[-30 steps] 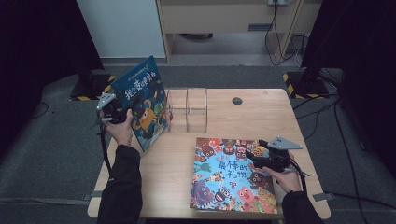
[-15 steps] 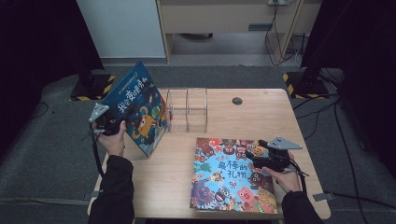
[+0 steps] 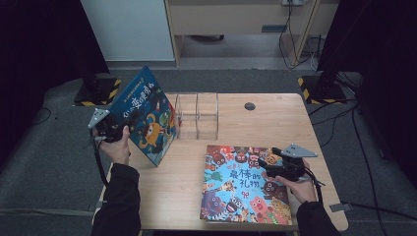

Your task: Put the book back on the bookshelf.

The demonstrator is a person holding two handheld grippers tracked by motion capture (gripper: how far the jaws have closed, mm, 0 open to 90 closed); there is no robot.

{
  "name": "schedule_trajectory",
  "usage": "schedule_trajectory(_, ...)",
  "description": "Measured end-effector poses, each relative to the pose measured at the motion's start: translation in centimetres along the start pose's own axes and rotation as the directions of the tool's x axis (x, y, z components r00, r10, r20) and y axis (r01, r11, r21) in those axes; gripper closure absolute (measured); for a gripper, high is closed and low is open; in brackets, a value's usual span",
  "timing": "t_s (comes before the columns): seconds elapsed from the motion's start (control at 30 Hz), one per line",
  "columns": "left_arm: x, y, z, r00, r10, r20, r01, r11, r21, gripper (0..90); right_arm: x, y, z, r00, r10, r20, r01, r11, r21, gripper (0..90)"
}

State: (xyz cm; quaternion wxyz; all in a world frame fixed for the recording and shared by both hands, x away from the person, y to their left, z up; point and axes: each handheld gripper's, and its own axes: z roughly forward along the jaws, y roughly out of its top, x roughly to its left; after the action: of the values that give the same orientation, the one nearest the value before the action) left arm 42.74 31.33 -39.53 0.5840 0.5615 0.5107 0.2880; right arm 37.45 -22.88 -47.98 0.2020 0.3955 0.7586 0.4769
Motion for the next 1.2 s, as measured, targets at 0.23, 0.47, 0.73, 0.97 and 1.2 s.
schedule_trajectory(0.23, -1.0, 1.2, 0.3, 0.9998, 0.017, -0.005, -0.018, 0.9985, -0.052, 82.3, -0.1, 0.0, 0.0, 1.0000, -0.003, 0.001, 0.003, 1.000, 0.002, 24.1)
schedule_trajectory(0.47, -1.4, 2.8, 1.5, 0.9980, 0.026, -0.058, -0.032, 0.9938, -0.106, 82.2, -0.1, -0.1, 0.0, 1.0000, -0.005, 0.003, 0.005, 1.000, 0.006, 24.2)
schedule_trajectory(0.73, -1.1, 2.8, 3.9, 0.9967, -0.053, -0.062, 0.043, 0.9866, -0.157, 82.1, -0.2, -0.1, 0.0, 0.9999, -0.013, -0.001, 0.013, 1.000, 0.009, 24.1)
schedule_trajectory(0.97, -0.8, 1.1, 5.3, 0.9973, -0.035, -0.065, 0.026, 0.9905, -0.135, 82.0, -0.2, -0.2, 0.0, 0.9998, -0.018, -0.005, 0.018, 1.000, 0.014, 24.2)
schedule_trajectory(1.2, -0.6, 0.5, 4.9, 0.9990, -0.019, -0.039, 0.014, 0.9924, -0.122, 81.3, -0.2, -0.3, 0.0, 0.9997, -0.023, -0.004, 0.023, 1.000, 0.017, 24.1)
